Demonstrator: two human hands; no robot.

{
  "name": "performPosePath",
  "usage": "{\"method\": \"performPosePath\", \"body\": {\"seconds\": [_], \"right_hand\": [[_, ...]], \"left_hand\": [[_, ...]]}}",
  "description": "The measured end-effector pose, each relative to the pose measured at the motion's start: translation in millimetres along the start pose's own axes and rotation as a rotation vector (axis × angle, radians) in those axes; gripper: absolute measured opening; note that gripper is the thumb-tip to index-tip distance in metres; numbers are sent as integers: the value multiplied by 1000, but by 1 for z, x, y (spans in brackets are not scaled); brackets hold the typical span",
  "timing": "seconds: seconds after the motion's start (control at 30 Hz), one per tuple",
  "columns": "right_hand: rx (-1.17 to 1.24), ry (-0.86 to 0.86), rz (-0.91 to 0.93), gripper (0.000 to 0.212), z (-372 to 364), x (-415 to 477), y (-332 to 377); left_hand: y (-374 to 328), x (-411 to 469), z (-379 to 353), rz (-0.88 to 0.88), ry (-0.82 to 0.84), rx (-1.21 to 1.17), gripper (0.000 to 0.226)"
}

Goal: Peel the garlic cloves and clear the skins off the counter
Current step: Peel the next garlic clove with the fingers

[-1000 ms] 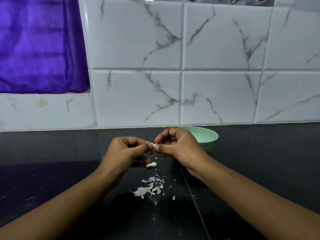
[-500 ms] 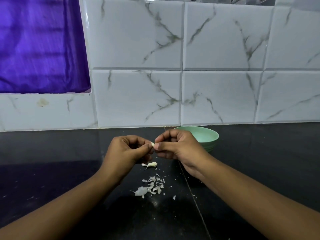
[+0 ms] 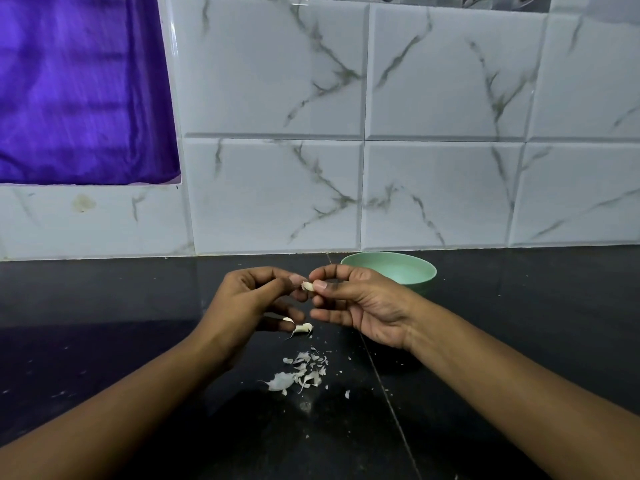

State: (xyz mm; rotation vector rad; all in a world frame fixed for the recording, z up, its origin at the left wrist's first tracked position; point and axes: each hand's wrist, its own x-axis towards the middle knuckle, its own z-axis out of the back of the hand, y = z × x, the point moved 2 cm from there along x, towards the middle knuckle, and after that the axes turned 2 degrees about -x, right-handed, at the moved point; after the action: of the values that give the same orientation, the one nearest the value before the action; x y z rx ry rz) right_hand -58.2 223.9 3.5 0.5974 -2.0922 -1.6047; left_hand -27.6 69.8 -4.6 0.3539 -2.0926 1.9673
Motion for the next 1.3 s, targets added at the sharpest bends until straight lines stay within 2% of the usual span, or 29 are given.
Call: {"method": "performPosePath", "body": {"seconds": [0.2, 0.4, 0.47, 0.57, 0.73, 0.83, 0.97, 1.1, 1.23, 1.3], "right_hand": [[-5, -2, 18, 7, -1, 0, -1], [-307, -87, 209, 11, -5, 0, -2], [-340, -114, 232, 8, -5, 0, -2], [-249, -113, 163, 4, -3, -1, -3], [-114, -82, 32, 4, 1, 0, -2], [-118, -77, -2, 5, 4, 0, 3], [-234, -105, -20, 5, 10, 0, 3], [-383, -131, 1, 7, 12, 0, 3], [-510, -134, 27, 5, 14, -1, 6], [-557, -127, 34, 5, 15, -1, 6]], "left_hand": [[3, 0, -2, -36, -16, 9, 15], [7, 2, -1, -41, -35, 53, 18], [8, 3, -1, -40, -21, 73, 20], [8, 3, -1, -49, 32, 138, 23], [2, 3, 2, -113, 149, 508, 24], [-1, 4, 13, -65, 215, 618, 24], [-8, 5, 18, -5, 282, 625, 14], [-11, 2, 17, 32, 333, 659, 19], [-16, 1, 15, -33, 275, 755, 5], [-19, -1, 13, -74, 274, 786, 16]]}}
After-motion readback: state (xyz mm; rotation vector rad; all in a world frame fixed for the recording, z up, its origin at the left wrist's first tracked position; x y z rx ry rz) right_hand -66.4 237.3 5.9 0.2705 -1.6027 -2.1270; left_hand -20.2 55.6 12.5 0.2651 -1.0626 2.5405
